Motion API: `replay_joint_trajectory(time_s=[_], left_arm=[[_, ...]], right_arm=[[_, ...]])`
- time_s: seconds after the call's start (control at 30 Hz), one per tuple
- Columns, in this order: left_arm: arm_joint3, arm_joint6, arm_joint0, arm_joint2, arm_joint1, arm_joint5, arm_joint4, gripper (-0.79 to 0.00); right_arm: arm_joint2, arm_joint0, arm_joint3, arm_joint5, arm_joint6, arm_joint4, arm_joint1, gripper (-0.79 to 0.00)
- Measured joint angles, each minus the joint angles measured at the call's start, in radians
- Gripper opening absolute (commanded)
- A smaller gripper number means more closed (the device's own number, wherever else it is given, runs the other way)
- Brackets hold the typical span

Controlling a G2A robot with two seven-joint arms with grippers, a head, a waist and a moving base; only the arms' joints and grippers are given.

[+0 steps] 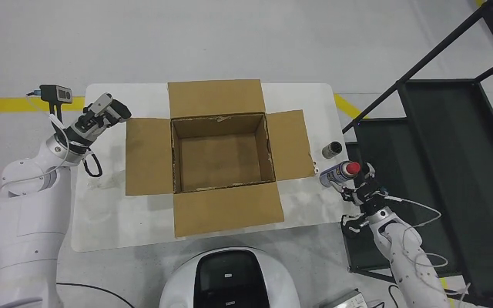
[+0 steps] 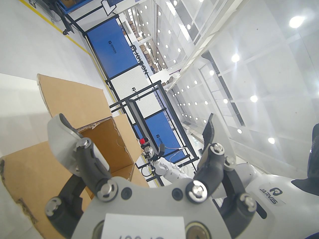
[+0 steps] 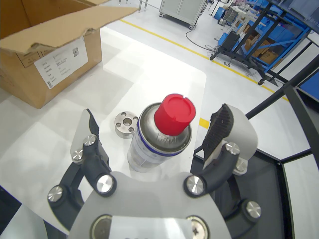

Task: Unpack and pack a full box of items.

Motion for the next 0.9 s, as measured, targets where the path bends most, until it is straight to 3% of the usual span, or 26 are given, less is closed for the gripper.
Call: replay_joint_trajectory(time_s=[0.23, 0.3, 0.33, 0.7, 0.9], left_arm=[[0.0, 0.0, 0.0, 0.0, 0.0, 0.0, 0.0, 0.0], [0.0, 0.0, 0.0, 0.0, 0.0, 0.0, 0.0, 0.0], [0.0, 0.0, 0.0, 0.0, 0.0, 0.0, 0.0, 0.0], [0.0, 0.0, 0.0, 0.0, 0.0, 0.0, 0.0, 0.0], [0.0, 0.0, 0.0, 0.0, 0.0, 0.0, 0.0, 0.0]], right_arm=[[-0.063, 0.103, 0.142, -0.023, 0.012, -0.015, -0.006, 0.0], [-0.079, 0.131, 0.178, -0.025, 0.006, -0.016, -0.008, -0.456], [-0.089, 0.149, 0.202, -0.026, 0.002, -0.013, -0.01, -0.785], [-0.141, 0.252, 0.339, -0.039, -0.061, 0.075, -0.029, -0.785], [-0.108, 0.245, 0.3, -0.04, -0.14, 0.095, -0.018, -0.785]])
